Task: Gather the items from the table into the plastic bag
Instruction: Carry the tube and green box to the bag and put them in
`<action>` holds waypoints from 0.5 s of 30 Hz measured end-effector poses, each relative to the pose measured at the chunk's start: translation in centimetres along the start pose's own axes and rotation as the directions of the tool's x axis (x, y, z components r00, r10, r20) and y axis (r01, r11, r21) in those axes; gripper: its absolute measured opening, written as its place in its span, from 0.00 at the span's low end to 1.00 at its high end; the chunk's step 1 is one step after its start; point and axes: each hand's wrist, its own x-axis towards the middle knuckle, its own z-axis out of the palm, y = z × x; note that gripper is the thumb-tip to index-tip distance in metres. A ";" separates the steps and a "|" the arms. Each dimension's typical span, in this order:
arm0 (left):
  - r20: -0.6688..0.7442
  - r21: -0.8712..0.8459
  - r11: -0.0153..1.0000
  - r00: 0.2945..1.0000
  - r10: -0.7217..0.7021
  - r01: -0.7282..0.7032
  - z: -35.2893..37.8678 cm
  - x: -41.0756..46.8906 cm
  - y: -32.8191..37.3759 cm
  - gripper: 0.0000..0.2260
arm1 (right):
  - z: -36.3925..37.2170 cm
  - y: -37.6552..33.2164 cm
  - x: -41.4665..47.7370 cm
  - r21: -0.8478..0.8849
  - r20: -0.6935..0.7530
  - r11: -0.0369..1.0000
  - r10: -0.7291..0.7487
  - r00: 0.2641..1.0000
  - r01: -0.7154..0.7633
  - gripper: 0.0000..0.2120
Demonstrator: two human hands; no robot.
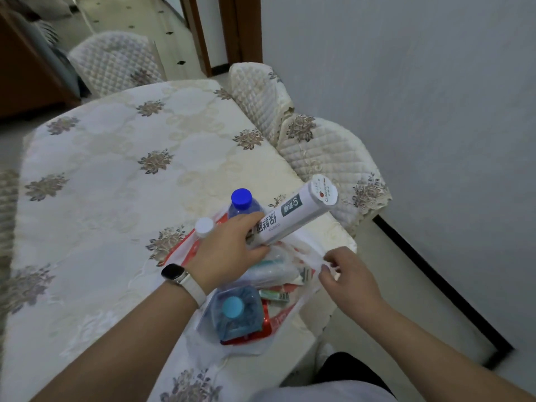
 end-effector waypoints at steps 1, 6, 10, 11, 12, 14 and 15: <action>-0.024 -0.034 0.999 1.000 0.001 -0.001 -0.2 -0.2 0.1 0.19 | 0.4 -0.5 0.4 -0.053 0.031 0.988 -0.146 0.989 0.147 0.06; -0.159 0.052 0.998 0.987 -0.023 0.032 -2.4 -2.5 0.6 0.23 | 2.7 -3.1 4.5 -0.243 0.366 0.833 -0.395 0.842 0.496 0.11; -0.113 0.220 0.964 0.985 -0.127 0.150 -3.5 -4.6 -0.6 0.26 | 3.7 -3.5 6.8 -0.410 0.530 0.805 -0.172 0.830 0.428 0.24; -0.100 0.262 0.946 0.980 -0.171 0.192 -3.5 -4.9 -1.2 0.27 | 3.9 -3.3 6.8 -0.444 0.531 0.772 -0.182 0.828 0.454 0.24; -0.090 0.301 0.928 0.975 -0.204 0.222 -3.3 -5.1 -1.8 0.28 | 4.2 -3.0 6.8 -0.454 0.566 0.743 -0.186 0.803 0.492 0.24; -0.069 0.368 0.901 0.973 -0.220 0.229 -2.6 -5.3 -2.6 0.28 | 4.7 -1.8 6.8 -0.434 0.586 0.742 -0.198 0.786 0.511 0.21; -0.059 0.403 0.889 0.976 -0.211 0.217 -2.2 -5.3 -2.8 0.27 | 4.5 -1.8 6.7 -0.409 0.621 0.767 -0.163 0.767 0.494 0.18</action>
